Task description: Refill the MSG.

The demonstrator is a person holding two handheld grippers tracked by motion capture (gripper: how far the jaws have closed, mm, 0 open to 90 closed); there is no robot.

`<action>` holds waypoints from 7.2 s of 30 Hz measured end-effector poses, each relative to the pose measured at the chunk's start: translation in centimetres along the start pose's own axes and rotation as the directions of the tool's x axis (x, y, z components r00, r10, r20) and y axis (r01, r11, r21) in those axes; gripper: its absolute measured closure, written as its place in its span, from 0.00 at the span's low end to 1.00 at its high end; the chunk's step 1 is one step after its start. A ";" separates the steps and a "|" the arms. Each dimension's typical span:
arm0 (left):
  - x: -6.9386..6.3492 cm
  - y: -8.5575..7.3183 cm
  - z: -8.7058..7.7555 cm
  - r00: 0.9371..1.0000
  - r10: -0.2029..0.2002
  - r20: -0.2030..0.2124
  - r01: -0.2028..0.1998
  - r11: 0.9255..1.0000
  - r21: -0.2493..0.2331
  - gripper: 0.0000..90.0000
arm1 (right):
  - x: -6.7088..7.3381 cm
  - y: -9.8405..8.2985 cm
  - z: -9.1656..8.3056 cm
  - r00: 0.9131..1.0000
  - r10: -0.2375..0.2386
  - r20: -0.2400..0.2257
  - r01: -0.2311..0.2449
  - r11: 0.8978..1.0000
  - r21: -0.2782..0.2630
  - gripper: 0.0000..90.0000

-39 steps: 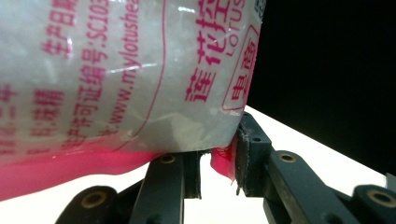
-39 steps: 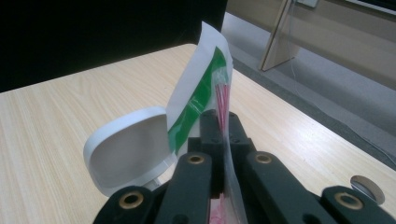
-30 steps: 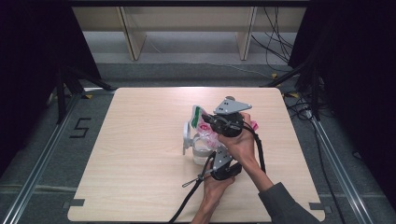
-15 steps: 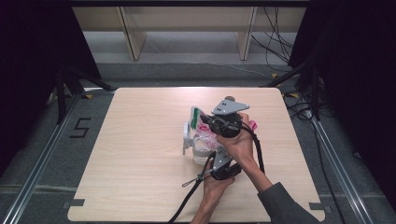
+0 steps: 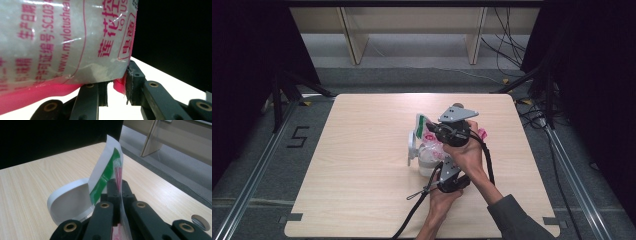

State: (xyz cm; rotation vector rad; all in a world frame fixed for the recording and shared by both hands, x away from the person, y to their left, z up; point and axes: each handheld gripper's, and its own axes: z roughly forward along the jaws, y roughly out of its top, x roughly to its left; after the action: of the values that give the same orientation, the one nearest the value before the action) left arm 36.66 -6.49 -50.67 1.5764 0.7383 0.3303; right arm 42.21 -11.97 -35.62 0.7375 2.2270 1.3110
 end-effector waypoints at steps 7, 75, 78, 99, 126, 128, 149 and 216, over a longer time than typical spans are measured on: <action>0.0 0.0 0.0 1.000 0.004 0.000 -0.004 1.000 0.000 0.82 | -0.1 0.0 0.0 1.000 0.004 0.001 -0.004 1.000 -0.007 1.00; -0.3 0.2 -0.2 1.000 0.012 0.012 -0.012 1.000 -0.013 0.82 | 0.1 0.2 0.3 1.000 0.005 0.003 -0.005 1.000 0.013 1.00; -0.3 0.1 -0.1 1.000 0.014 0.009 -0.014 1.000 -0.005 0.82 | 0.2 0.1 0.4 1.000 -0.004 -0.012 0.004 0.999 0.035 1.00; -0.6 0.2 0.2 0.999 -0.047 0.027 0.049 0.997 -0.058 0.82 | 0.3 0.2 0.8 1.000 -0.013 -0.004 0.014 1.000 0.028 1.00; -0.4 0.4 -0.3 1.000 0.008 0.014 -0.008 1.000 -0.007 0.82 | -0.2 0.4 0.7 1.000 -0.004 0.003 0.004 1.000 0.020 1.00; -0.4 0.3 -0.3 1.000 0.005 0.017 -0.005 1.000 -0.008 0.82 | -0.1 0.3 0.7 1.000 0.002 0.005 -0.002 1.000 0.027 1.00; -0.6 0.4 -0.4 1.000 0.012 0.017 -0.012 1.000 -0.001 0.82 | -0.4 0.3 0.8 1.000 -0.011 0.010 0.011 0.999 0.038 1.00; -0.4 0.4 0.1 0.997 -0.062 0.050 0.066 0.994 -0.086 0.83 | 0.7 0.6 1.0 0.999 -0.045 0.020 0.045 0.998 0.032 1.00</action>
State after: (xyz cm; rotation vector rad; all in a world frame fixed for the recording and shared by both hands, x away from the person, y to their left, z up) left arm 36.47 -6.80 -50.23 1.4703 0.7272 0.2740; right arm 42.42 -10.62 -35.66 0.7051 2.2403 1.2439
